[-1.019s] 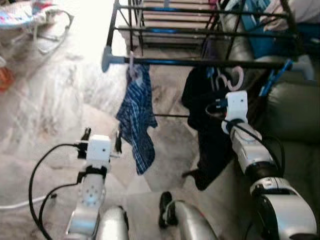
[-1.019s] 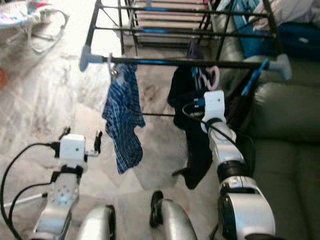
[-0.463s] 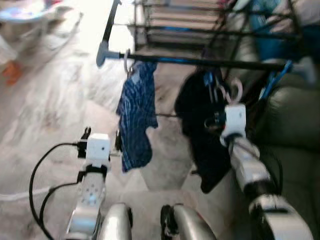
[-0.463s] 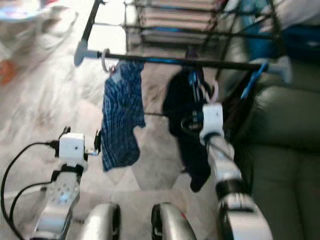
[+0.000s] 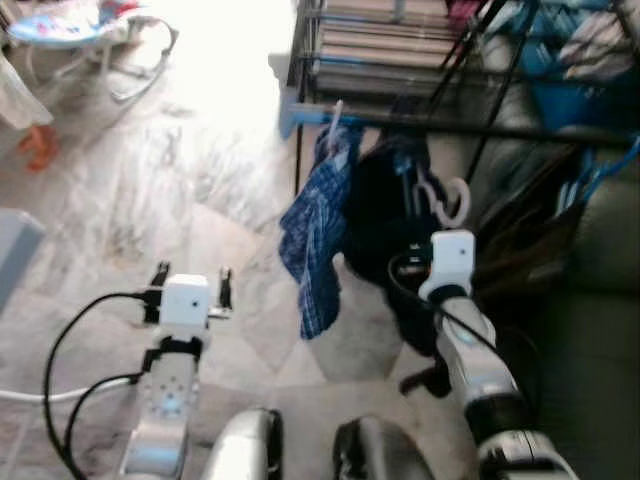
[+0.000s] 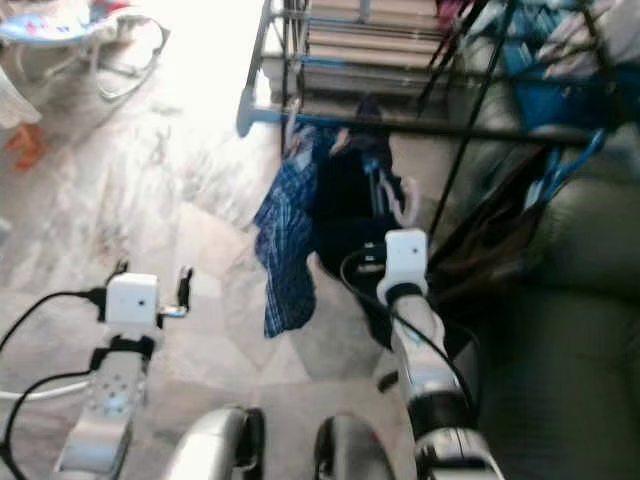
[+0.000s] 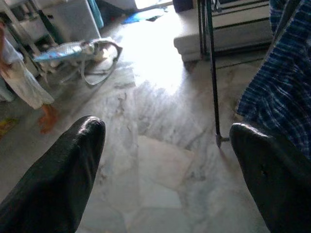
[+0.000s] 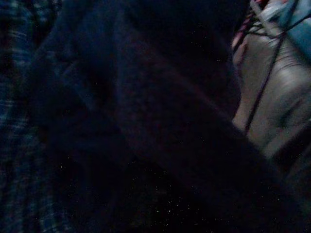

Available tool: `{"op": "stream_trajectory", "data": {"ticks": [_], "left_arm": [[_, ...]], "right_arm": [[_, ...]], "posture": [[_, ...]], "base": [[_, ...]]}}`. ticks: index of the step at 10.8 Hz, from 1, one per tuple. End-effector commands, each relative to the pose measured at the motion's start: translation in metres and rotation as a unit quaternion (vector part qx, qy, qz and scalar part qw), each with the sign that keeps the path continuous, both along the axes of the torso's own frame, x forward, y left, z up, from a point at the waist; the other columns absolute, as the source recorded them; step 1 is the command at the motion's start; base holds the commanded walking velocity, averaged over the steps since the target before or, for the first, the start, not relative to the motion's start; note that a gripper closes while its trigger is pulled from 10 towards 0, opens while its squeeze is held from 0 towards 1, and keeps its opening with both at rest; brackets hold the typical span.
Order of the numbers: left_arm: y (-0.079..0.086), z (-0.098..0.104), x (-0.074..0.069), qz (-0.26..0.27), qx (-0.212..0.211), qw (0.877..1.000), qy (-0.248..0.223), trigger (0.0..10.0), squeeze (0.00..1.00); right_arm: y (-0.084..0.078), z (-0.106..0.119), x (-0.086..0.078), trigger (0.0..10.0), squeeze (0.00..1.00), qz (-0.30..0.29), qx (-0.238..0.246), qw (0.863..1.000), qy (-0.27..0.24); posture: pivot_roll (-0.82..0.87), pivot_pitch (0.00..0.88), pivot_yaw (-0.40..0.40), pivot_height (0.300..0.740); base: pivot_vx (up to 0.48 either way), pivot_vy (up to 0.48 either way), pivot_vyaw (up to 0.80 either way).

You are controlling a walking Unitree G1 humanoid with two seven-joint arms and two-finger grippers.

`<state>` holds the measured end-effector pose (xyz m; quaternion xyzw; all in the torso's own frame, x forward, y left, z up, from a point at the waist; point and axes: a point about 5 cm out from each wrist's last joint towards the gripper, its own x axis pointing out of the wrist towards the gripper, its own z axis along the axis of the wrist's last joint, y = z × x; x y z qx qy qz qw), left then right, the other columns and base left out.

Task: Hang hanger

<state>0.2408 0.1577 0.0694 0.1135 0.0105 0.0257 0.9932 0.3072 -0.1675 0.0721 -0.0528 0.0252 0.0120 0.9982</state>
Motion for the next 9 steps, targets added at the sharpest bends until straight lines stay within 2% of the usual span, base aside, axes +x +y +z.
{"op": "stream_trajectory", "data": {"ticks": [1,2,3,5,7,9], "left_arm": [[-0.003,-0.005,-0.004,-0.013,-0.005,1.000,0.011,10.0,0.00],[-0.004,-0.007,-0.003,-0.020,-0.004,1.000,0.009,10.0,0.00],[-0.006,-0.002,0.004,-0.032,-0.011,0.999,-0.006,10.0,0.00],[-0.009,0.001,0.012,-0.057,-0.012,0.998,-0.010,10.0,0.00],[-0.013,0.004,0.018,-0.068,-0.013,0.997,-0.020,10.0,0.00],[-0.016,0.005,0.021,-0.072,-0.017,0.997,-0.024,10.0,0.00]], "right_arm": [[-0.010,0.006,-0.005,10.0,0.00,-0.023,-0.009,0.999,-0.030],[-0.016,0.008,-0.015,10.0,0.00,-0.031,-0.011,0.998,-0.047],[-0.022,0.003,-0.024,10.0,0.00,-0.039,0.008,0.998,-0.045],[-0.026,0.000,-0.033,10.0,0.00,-0.053,-0.003,0.997,-0.049],[-0.022,0.003,-0.035,10.0,0.00,-0.050,-0.003,0.997,-0.054],[-0.023,0.012,-0.023,10.0,0.00,-0.044,-0.015,0.997,-0.062]], "posture": [[0.03,0.103,-0.011,0.740],[0.02,0.083,-0.005,0.740],[0.01,0.072,0.006,0.740],[-0.03,0.057,0.023,0.740],[-0.04,0.061,0.022,0.740],[-0.03,0.062,0.009,0.740]], "base": [[0.000,0.000,0.00],[0.000,0.000,0.00],[0.000,0.000,0.00],[0.000,0.000,0.00],[0.148,0.000,0.00],[0.330,0.000,0.00]]}}
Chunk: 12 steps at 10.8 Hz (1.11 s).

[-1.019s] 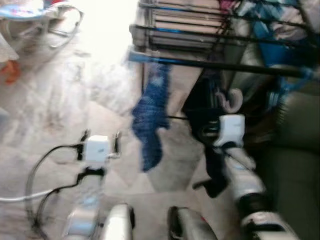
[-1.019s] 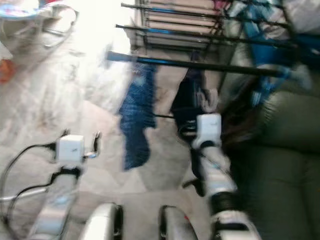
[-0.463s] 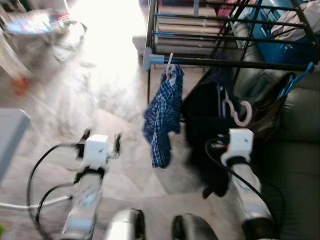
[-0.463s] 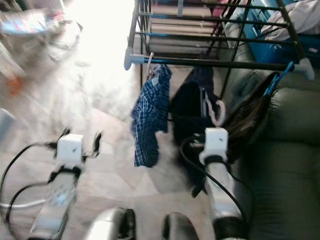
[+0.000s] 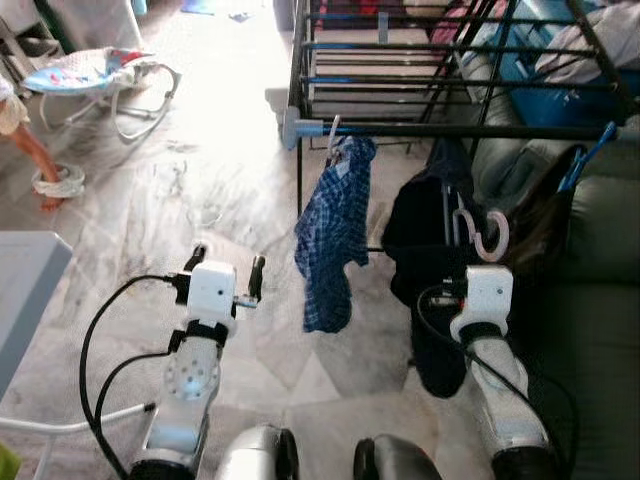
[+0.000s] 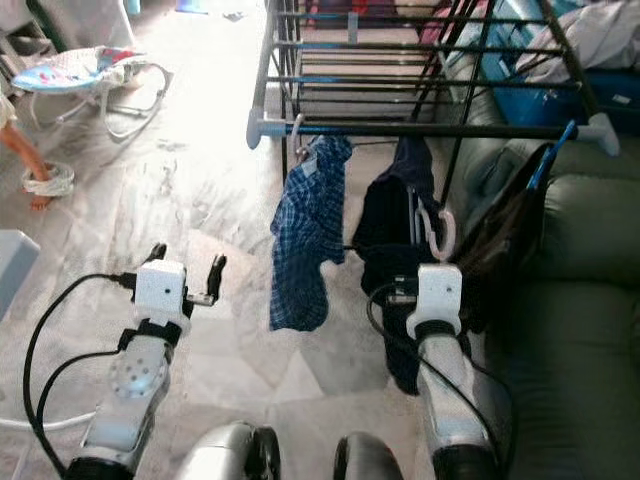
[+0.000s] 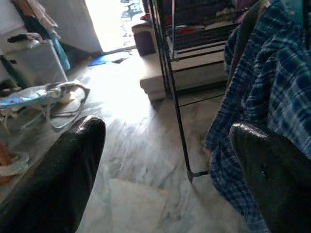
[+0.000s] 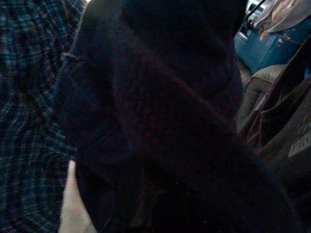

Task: Hang hanger

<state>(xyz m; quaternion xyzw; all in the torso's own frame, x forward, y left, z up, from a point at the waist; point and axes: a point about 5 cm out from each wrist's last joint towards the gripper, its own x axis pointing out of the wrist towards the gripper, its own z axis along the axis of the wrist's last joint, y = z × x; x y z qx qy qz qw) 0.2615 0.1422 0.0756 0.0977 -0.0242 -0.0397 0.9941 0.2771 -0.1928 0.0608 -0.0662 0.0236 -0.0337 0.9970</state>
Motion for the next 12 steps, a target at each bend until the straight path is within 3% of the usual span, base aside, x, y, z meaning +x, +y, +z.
{"op": "stream_trajectory", "data": {"ticks": [1,6,8,10,12], "left_arm": [[-0.001,-0.001,0.002,0.001,-0.005,1.000,0.000,10.0,0.00],[-0.003,0.000,0.004,-0.001,-0.009,1.000,-0.004,10.0,0.00],[-0.003,0.000,0.004,0.004,-0.011,1.000,-0.004,10.0,0.00],[-0.003,-0.001,0.002,0.010,-0.013,1.000,-0.001,10.0,0.00],[-0.003,-0.003,0.000,0.014,-0.013,1.000,0.003,10.0,0.00]], "right_arm": [[0.001,0.029,0.016,10.0,0.00,0.006,-0.008,0.998,-0.063],[-0.020,0.067,0.056,10.0,0.00,-0.019,-0.003,0.997,-0.077],[-0.025,0.080,0.072,10.0,0.00,-0.019,0.003,0.997,-0.070],[-0.023,0.085,0.086,10.0,0.00,-0.008,-0.004,0.999,-0.031],[-0.008,0.073,0.095,10.0,0.00,0.017,0.000,0.999,0.047]], "posture": [[-0.02,0.062,0.006,0.740],[-0.02,0.066,0.003,0.740],[-0.02,0.072,0.001,0.740],[-0.01,0.076,-0.010,0.740],[0.00,0.081,-0.017,0.740]], "base": [[0.274,0.000,0.00],[0.288,0.000,0.00],[0.000,0.000,0.00],[0.000,0.000,0.00],[0.000,0.000,0.00]]}}
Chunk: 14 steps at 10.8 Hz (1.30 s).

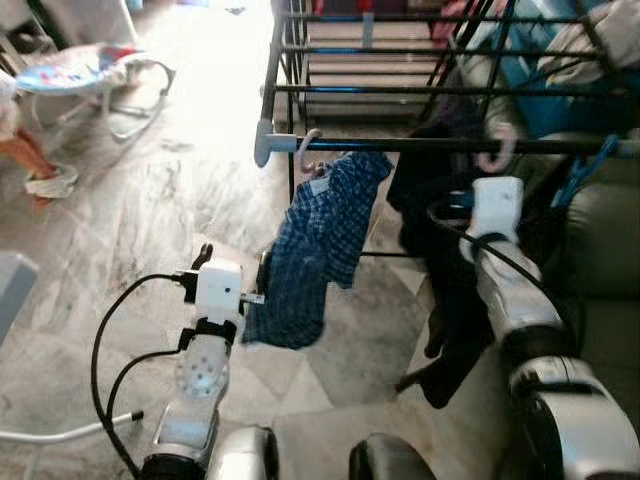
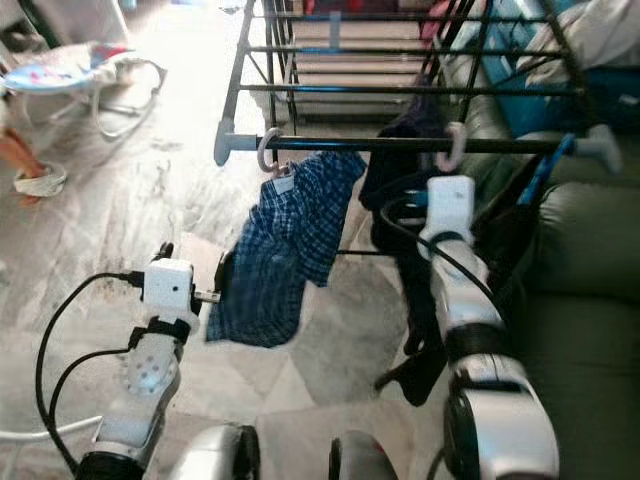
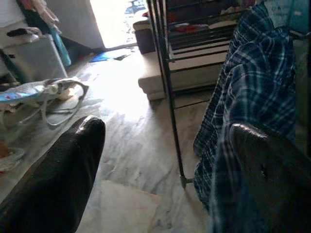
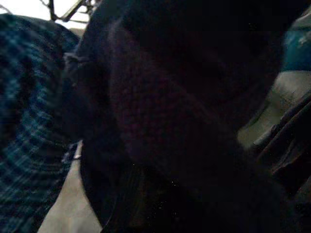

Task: Hang hanger

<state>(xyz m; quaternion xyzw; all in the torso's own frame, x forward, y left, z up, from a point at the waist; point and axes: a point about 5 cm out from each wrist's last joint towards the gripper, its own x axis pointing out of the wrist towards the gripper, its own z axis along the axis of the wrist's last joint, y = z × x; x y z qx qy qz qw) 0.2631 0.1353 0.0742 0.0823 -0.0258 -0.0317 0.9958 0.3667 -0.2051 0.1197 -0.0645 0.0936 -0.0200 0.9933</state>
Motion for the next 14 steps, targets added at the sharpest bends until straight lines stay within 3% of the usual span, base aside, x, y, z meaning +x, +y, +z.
{"op": "stream_trajectory", "data": {"ticks": [1,4,8,13,14], "left_arm": [[0.004,-0.001,-0.002,0.007,0.004,1.000,0.006,10.0,0.00],[0.007,-0.002,-0.009,0.019,0.006,1.000,0.010,10.0,0.00],[0.011,-0.004,-0.016,0.021,0.006,0.999,0.023,10.0,0.00],[0.011,-0.002,-0.014,0.015,0.008,1.000,0.024,10.0,0.00],[0.010,-0.003,-0.014,0.013,0.008,1.000,0.026,10.0,0.00]], "right_arm": [[0.014,0.010,0.009,10.0,0.00,0.028,0.002,1.000,-0.001],[0.035,-0.006,0.012,10.0,0.00,0.057,0.032,0.995,0.069],[0.016,-0.038,-0.001,10.0,0.00,-0.040,0.086,0.987,0.131],[-0.002,-0.022,0.004,10.0,0.00,-0.094,0.098,0.988,0.068],[0.000,-0.028,0.002,10.0,0.00,-0.090,0.101,0.987,0.086]], "posture": [[0.01,0.083,-0.020,0.740],[0.05,0.106,-0.044,0.740],[0.08,0.119,-0.040,0.740],[0.07,0.115,-0.029,0.740],[0.07,0.115,-0.029,0.740]], "base": [[0.000,0.000,0.00],[0.000,0.000,0.00],[0.000,0.000,0.00],[0.000,0.000,0.00],[0.000,0.000,0.00]]}}
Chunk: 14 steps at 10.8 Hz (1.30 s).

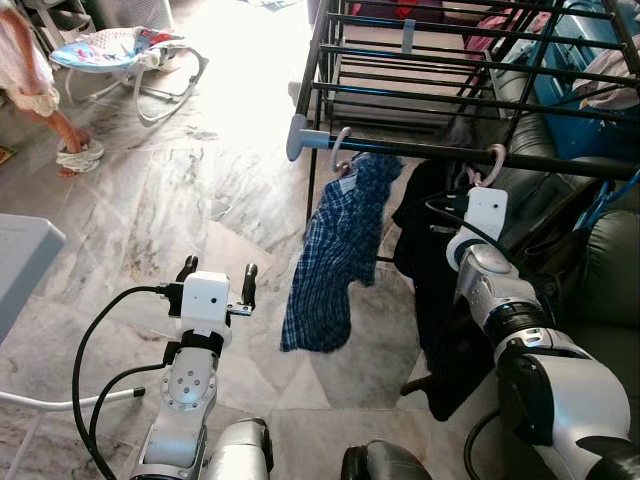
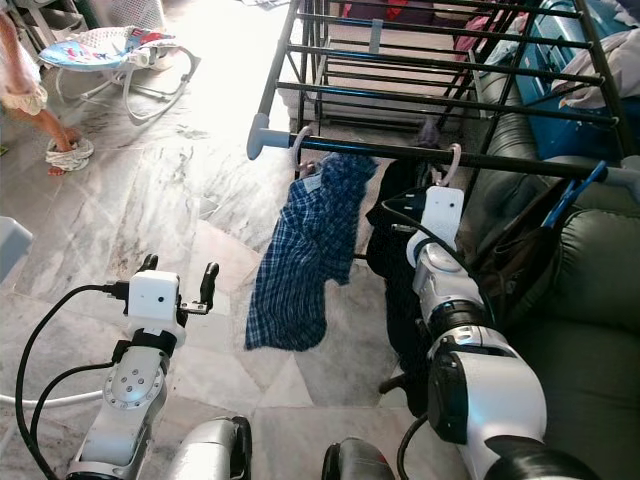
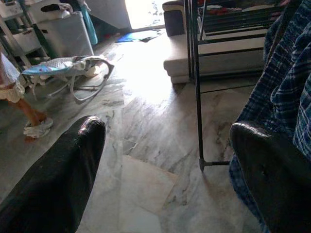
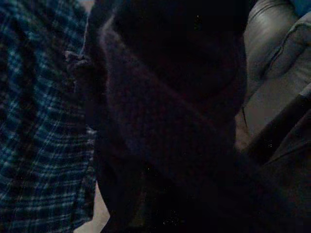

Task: Hang hanger

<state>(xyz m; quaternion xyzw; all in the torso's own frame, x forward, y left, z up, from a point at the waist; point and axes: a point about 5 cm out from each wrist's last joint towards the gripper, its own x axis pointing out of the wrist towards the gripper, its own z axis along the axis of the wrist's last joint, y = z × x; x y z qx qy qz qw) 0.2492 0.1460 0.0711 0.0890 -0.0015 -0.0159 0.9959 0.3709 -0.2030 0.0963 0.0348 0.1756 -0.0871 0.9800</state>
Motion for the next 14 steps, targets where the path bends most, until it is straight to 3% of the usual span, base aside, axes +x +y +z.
{"op": "stream_trajectory", "data": {"ticks": [1,4,5,9,11,13,14], "left_arm": [[-0.001,0.000,0.000,-0.006,0.001,1.000,0.004,10.0,0.00],[-0.003,0.000,0.002,-0.012,0.000,1.000,0.006,10.0,0.00],[-0.004,0.000,0.002,-0.013,0.000,1.000,0.007,10.0,0.00],[-0.004,-0.001,0.002,-0.016,0.000,1.000,0.009,10.0,0.00],[-0.003,-0.001,0.001,-0.014,0.001,1.000,0.011,10.0,0.00],[-0.001,-0.005,-0.002,-0.012,0.005,1.000,0.021,10.0,0.00],[-0.003,-0.006,-0.004,-0.034,-0.014,0.999,0.029,10.0,0.00]], "right_arm": [[-0.001,-0.013,-0.006,10.0,0.00,-0.009,0.010,0.999,0.031],[-0.001,-0.028,-0.015,10.0,0.00,-0.009,0.044,0.997,0.060],[0.000,-0.028,-0.015,10.0,1.00,-0.009,0.059,0.997,0.056],[0.003,-0.016,-0.009,10.0,1.00,0.016,0.038,0.999,-0.003],[-0.001,-0.009,-0.010,10.0,1.00,0.018,-0.001,0.999,-0.043],[-0.006,-0.006,-0.018,10.0,1.00,0.022,-0.051,0.994,-0.094],[-0.009,-0.007,-0.025,10.0,1.00,0.022,-0.067,0.990,-0.118]], "posture": [[0.07,0.113,-0.028,0.740],[0.07,0.111,-0.025,0.740],[0.07,0.110,-0.024,0.740],[0.06,0.110,-0.023,0.740],[0.06,0.113,-0.025,0.740],[0.06,0.120,-0.027,0.740],[0.05,0.125,-0.025,0.740]], "base": [[0.000,0.000,0.00],[0.000,0.000,0.00],[0.000,0.000,0.00],[0.000,0.000,0.00],[0.000,0.000,0.00],[0.000,0.000,0.00],[0.000,0.000,0.00]]}}
